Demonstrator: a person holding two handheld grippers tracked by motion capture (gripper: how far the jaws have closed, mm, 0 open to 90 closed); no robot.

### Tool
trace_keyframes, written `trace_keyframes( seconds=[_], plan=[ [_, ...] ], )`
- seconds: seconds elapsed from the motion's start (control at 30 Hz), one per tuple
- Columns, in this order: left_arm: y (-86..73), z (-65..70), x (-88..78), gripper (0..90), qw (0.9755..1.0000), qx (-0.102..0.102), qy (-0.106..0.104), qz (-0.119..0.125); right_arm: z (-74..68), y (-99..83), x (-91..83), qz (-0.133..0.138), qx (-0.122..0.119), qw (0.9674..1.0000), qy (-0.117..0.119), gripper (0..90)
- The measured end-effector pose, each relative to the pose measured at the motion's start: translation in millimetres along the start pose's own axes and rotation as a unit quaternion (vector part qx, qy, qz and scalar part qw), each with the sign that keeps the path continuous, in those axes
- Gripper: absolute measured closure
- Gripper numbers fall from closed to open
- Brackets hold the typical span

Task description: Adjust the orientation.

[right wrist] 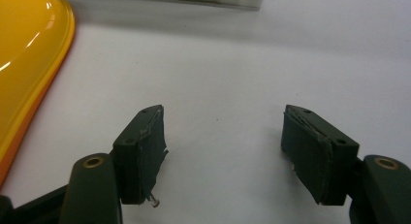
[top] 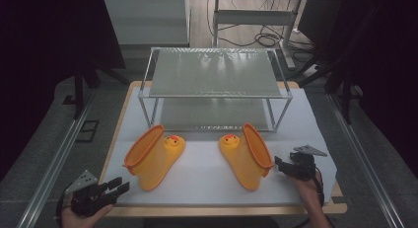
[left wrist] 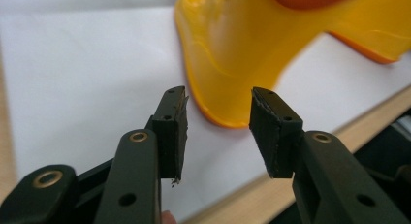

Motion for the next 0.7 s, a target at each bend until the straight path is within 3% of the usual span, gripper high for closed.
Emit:
trace_keyframes(
  seconds=[0.23, 0.53, 0.63, 0.7],
  plan=[
    [18.1, -11.9, 13.6, 56.1, 0.9999, 0.0, 0.012, 0.008, -0.4, -0.1, 0.4, 0.0, -0.004, 1.0, 0.001, 32.2],
    [19.5, -11.7, 18.7, 51.0, 0.9997, 0.001, 0.021, 0.009, -1.2, -0.1, -0.6, 0.001, -0.006, 1.0, 0.005, 32.6],
    [20.0, -12.6, 18.1, 48.7, 0.9997, -0.001, 0.022, 0.013, -2.9, 0.0, -2.8, 0.003, -0.015, 0.9998, 0.011, 35.5],
    [20.9, -13.3, 18.2, 47.1, 0.9996, -0.002, 0.024, 0.016, -8.5, 3.0, -8.3, 0.011, -0.035, 0.9988, 0.033, 44.9]
  ],
)
Point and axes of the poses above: each handheld gripper's, and its own axes: x roughly forward along the jaws, y roughly out of its top, z roughly to its right, the point moved 5 cm from there along x, roughly forward along the jaws, and after that the axes turned 14 degrees about z, right-handed, at the moved point
